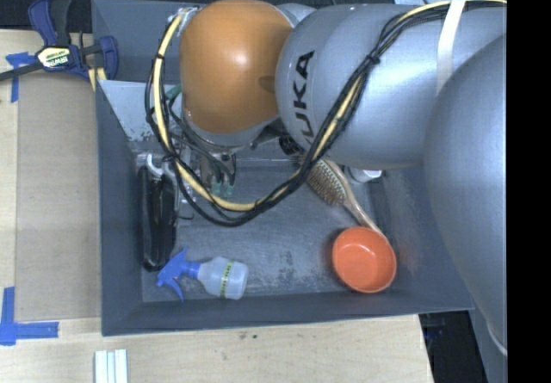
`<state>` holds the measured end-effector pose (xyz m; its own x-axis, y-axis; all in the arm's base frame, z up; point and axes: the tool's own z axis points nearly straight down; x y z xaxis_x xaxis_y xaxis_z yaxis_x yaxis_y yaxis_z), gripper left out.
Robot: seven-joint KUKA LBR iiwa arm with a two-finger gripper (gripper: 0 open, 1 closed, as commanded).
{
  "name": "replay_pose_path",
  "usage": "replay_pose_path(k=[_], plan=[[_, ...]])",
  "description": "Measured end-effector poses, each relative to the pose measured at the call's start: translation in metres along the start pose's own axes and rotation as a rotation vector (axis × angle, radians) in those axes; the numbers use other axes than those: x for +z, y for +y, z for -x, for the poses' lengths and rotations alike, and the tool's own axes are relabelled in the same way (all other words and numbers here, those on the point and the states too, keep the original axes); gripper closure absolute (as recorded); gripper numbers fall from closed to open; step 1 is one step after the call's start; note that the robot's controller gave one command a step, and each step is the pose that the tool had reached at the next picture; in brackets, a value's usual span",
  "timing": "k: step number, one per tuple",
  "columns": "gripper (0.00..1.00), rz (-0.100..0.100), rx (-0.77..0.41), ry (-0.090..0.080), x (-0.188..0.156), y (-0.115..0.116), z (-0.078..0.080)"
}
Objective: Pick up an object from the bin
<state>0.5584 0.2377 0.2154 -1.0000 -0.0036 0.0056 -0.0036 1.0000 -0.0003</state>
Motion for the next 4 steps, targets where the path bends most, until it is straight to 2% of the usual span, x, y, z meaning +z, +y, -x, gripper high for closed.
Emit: replay_pose_path(k=[1,2,3,4], plan=[[0.00,0.002,0.005,-0.008,-0.005,-0.001,0.002],[0.00,0.001,-0.193,-0.009,0.110,-0.017,-0.054],[0.00,0.005,-0.200,-0.019,0.053,-0.016,-0.075],[0.00,0.000,-0.034,-0.006,0.111,-0.084,-0.073]])
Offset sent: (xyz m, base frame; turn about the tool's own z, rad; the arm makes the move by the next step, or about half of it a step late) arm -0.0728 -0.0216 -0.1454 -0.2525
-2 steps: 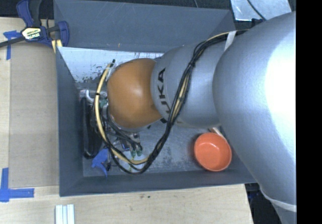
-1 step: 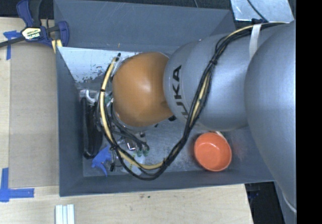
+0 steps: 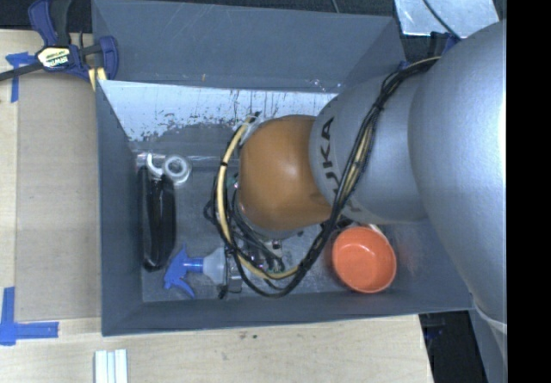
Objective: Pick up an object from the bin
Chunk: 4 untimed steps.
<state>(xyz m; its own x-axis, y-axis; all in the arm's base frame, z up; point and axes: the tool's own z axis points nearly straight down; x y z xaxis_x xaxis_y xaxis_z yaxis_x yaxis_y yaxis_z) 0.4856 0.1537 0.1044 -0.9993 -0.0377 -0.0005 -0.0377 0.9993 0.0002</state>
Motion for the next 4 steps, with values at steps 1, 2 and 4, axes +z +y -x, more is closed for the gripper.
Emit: replay_pose_path(k=[1,2,4], plan=[[0.00,0.008,-0.328,-0.025,0.033,0.012,0.001],[1.00,0.003,-0.333,-0.010,0.034,0.014,-0.002],[1.00,0.004,-0.330,-0.020,-0.067,0.014,0.001]])
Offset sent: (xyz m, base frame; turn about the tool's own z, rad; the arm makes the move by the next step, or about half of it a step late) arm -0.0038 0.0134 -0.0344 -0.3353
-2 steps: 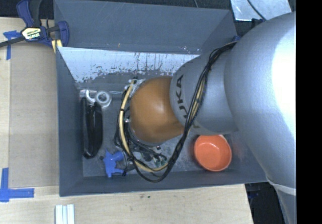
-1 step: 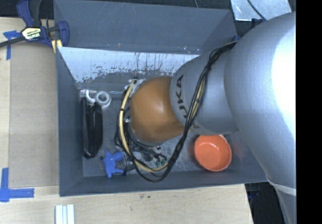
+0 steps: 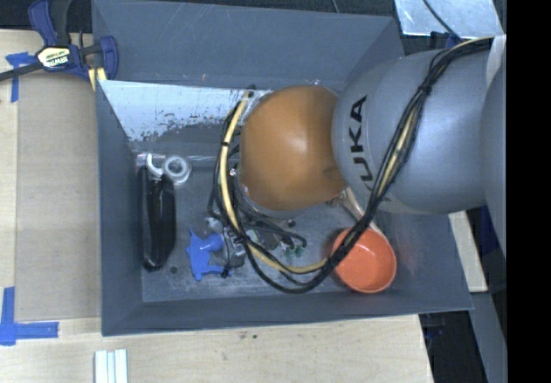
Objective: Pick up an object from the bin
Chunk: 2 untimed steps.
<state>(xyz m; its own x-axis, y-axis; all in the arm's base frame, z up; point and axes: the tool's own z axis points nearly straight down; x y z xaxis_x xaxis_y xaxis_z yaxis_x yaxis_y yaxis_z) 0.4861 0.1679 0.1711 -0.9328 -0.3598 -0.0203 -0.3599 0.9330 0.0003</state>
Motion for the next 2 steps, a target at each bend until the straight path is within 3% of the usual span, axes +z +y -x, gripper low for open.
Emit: replay_pose_path(k=[2], plan=[[1.00,0.001,0.001,0.017,0.0276,0.0002,-0.0047]])
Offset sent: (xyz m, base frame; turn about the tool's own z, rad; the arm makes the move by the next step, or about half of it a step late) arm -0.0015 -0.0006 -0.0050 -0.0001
